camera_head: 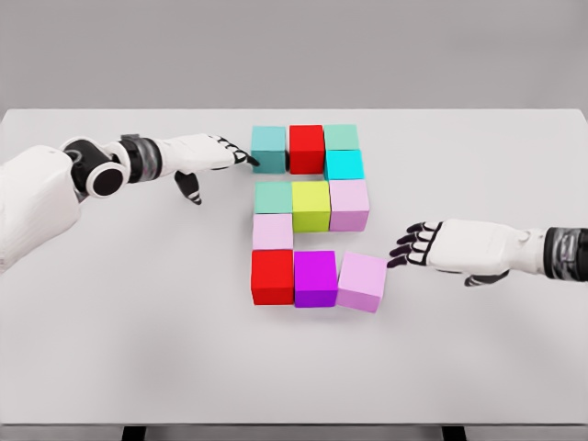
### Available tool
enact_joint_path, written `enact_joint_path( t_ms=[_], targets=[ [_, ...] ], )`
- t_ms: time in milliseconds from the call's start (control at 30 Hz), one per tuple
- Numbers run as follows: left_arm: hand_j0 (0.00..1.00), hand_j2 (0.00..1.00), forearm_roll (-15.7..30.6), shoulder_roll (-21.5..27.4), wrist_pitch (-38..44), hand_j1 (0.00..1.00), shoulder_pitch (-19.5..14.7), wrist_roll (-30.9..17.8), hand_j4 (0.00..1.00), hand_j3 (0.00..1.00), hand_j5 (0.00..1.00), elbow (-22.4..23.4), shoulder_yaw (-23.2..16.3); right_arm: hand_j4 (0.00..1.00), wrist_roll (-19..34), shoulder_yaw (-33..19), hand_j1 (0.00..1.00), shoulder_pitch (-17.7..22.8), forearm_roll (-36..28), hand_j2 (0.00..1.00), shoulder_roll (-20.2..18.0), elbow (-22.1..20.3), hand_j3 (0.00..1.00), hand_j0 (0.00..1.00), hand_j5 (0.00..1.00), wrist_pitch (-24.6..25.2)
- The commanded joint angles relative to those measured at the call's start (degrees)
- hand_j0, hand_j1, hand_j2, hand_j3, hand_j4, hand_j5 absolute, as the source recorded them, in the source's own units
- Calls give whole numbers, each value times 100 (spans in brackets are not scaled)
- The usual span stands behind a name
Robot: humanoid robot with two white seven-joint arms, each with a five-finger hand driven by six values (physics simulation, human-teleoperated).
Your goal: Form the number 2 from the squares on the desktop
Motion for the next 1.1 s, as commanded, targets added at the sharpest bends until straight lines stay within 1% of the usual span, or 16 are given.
enact_joint_path(
  t_ms=[0,267,433,500,567,600,667,700,733,767,800,833,867,900,933,1067],
  targets=[
    [100,100,1,-23,6,100,0,2,100,100,100,0,8,100,-2,0,100,0,-28,100,9,5,100,100,100,14],
    [100,100,1,-5,-3,100,0,11,100,100,100,0,16,100,-2,0,100,-88,-107,100,80,22,100,100,100,14],
    [100,100,18,215,-38,100,-9,64,100,100,100,-18,43,100,-2,0,100,-114,-186,100,88,22,100,100,100,14],
    [100,100,10,241,-30,100,-9,64,100,100,100,0,131,100,-2,0,100,-123,-195,100,97,22,100,100,100,14],
    [100,100,10,197,-3,100,-18,55,100,100,100,236,148,100,-2,18,100,-132,-195,100,106,22,100,100,100,14],
    [100,100,27,101,-12,100,-44,55,100,100,100,605,333,100,-2,18,100,-141,-195,100,115,22,100,100,100,14],
    [100,100,45,-242,-12,100,-62,55,100,100,100,1255,552,100,-2,18,100,-184,-239,100,124,31,100,100,100,14],
    [100,100,54,-339,-3,100,-62,55,100,100,100,1441,640,100,-2,9,100,-255,-318,100,124,101,100,100,100,14],
    [100,100,54,-374,14,100,-62,55,100,100,100,1485,641,100,-2,-17,100,-281,-318,100,115,215,100,100,100,14],
    [100,100,54,-444,23,100,-62,55,100,100,100,1503,641,100,-2,-61,100,-386,-353,100,115,470,100,100,100,14],
    [100,100,62,-576,32,100,-62,46,100,100,100,1503,649,100,-2,-272,100,-509,-634,100,97,839,100,100,100,14],
    [100,100,80,-594,32,100,-62,46,100,100,100,1494,649,100,-2,-420,100,-571,-852,100,97,1040,100,100,100,14],
    [100,100,89,-638,32,100,-70,46,100,100,100,1494,667,100,-2,-659,100,-746,-1843,100,80,1751,100,100,100,14],
    [100,100,80,-655,41,100,-62,55,100,100,100,1512,720,100,-2,-659,100,-940,-2812,100,71,2377,100,100,100,14],
    [100,100,80,-655,49,100,-62,55,100,100,100,1520,720,100,-2,-642,100,-1002,-3244,100,62,2571,100,100,100,14],
    [100,100,80,-655,120,100,-62,55,100,100,100,1520,728,100,-2,-483,100,-1002,-3350,100,71,2484,100,100,100,14]
  ],
)
